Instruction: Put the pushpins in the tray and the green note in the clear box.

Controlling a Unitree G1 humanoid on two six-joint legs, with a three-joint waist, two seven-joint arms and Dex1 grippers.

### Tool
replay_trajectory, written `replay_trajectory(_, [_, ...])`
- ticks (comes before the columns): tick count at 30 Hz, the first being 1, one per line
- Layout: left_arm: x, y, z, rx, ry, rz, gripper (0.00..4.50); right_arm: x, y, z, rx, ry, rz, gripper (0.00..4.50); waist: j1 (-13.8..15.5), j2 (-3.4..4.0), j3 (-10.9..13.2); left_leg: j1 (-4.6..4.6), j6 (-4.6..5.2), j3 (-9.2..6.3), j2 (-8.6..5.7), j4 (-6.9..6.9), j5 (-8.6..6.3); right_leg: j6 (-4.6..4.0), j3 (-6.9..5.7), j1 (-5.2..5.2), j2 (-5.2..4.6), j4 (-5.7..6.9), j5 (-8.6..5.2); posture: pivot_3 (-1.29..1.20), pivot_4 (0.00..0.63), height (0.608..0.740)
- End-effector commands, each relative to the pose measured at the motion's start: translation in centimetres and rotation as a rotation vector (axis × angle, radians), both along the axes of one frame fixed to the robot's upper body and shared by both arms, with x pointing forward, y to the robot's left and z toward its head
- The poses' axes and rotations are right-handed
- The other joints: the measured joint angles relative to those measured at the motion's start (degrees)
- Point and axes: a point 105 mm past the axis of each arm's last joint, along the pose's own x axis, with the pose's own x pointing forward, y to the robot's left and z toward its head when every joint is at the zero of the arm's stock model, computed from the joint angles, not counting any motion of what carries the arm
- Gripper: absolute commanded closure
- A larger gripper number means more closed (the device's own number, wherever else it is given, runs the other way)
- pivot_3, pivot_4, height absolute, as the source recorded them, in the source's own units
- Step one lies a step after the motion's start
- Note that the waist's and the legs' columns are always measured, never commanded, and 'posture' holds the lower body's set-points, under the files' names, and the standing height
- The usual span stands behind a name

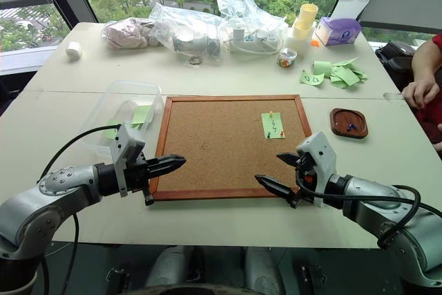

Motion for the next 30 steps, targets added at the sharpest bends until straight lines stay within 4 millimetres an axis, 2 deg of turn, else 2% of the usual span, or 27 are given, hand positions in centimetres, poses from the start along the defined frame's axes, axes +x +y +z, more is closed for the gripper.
replay_trajectory(1, [0.0, 0.1, 1.0, -0.008, -0.048, 0.005, 4.46, -0.2, 0.4, 0.8, 0.001, -0.050, 0.014, 0.00, -0.01, 0.00, 0.00, 0.00, 0.00, 0.00, 0.00, 0.00, 0.00, 0.00, 0.00, 0.00, 0.00, 0.00, 0.00, 0.00, 0.150, 0.735])
replay_trajectory(11, [0.4, 0.0, 0.8, 0.016, -0.047, -0.003, 4.46, 0.6, 0.2, 1.0, 0.004, -0.068, -0.041, 0.00, -0.01, 0.00, 0.00, 0.01, -0.01, 0.00, 0.00, 0.00, 0.00, -0.01, 0.00, 0.00, 0.01, 0.00, 0.00, 0.00, 0.150, 0.735])
replay_trajectory(16, [1.8, -0.4, 2.4, 0.057, -0.134, -0.019, 4.46, 1.4, 0.3, 1.4, 0.018, -0.077, -0.042, 0.00, 0.09, 0.00, 0.00, -0.01, -0.02, -0.01, -0.01, 0.01, 0.01, -0.01, -0.01, 0.00, 0.03, 0.00, 0.00, 0.00, 0.150, 0.735])
replay_trajectory(18, [2.5, -0.7, 3.0, 0.135, -0.189, -0.051, 4.46, 2.2, 0.3, 1.4, -0.029, -0.106, -0.048, 0.00, 0.04, -0.01, 0.00, -0.01, -0.02, 0.01, -0.02, 0.02, 0.01, -0.01, -0.01, 0.00, 0.03, 0.00, 0.00, 0.00, 0.150, 0.735])
replay_trajectory(21, [3.9, -1.9, 4.3, 0.140, -0.221, -0.082, 4.46, 4.8, -0.1, 2.4, -0.038, -0.172, -0.134, 0.00, 0.04, 0.00, 0.00, 0.02, -0.04, 0.03, -0.05, 0.02, 0.02, 0.00, 0.00, 0.02, 0.06, -0.02, 0.00, 0.00, 0.150, 0.735])
replay_trajectory(23, [4.9, -2.7, 3.2, 0.173, -0.193, -0.107, 4.46, 6.7, -0.6, 2.9, -0.045, -0.209, -0.202, 0.00, 0.03, 0.01, -0.01, 0.01, -0.13, 0.05, -0.10, 0.04, 0.08, 0.01, 0.01, 0.01, 0.09, -0.02, 0.01, 0.00, 0.150, 0.735])
replay_trajectory(25, [5.6, -2.7, 1.8, 0.204, -0.158, -0.105, 4.46, 8.1, -0.7, 2.9, -0.060, -0.225, -0.227, 0.00, -0.12, 0.03, -0.02, 0.00, -0.25, 0.07, -0.13, 0.01, 0.15, 0.02, 0.02, -0.01, 0.11, -0.04, 0.02, 0.00, 0.150, 0.735])
replay_trajectory(30, [6.7, -2.5, -0.4, 0.218, -0.073, -0.108, 4.46, 11.0, -0.7, 3.1, -0.035, -0.233, -0.265, 0.00, -0.09, 0.04, 0.01, -0.14, -0.28, 0.12, -0.06, -0.02, 0.16, 0.04, 0.02, -0.18, 0.19, -0.08, 0.03, 0.00, 0.150, 0.735])
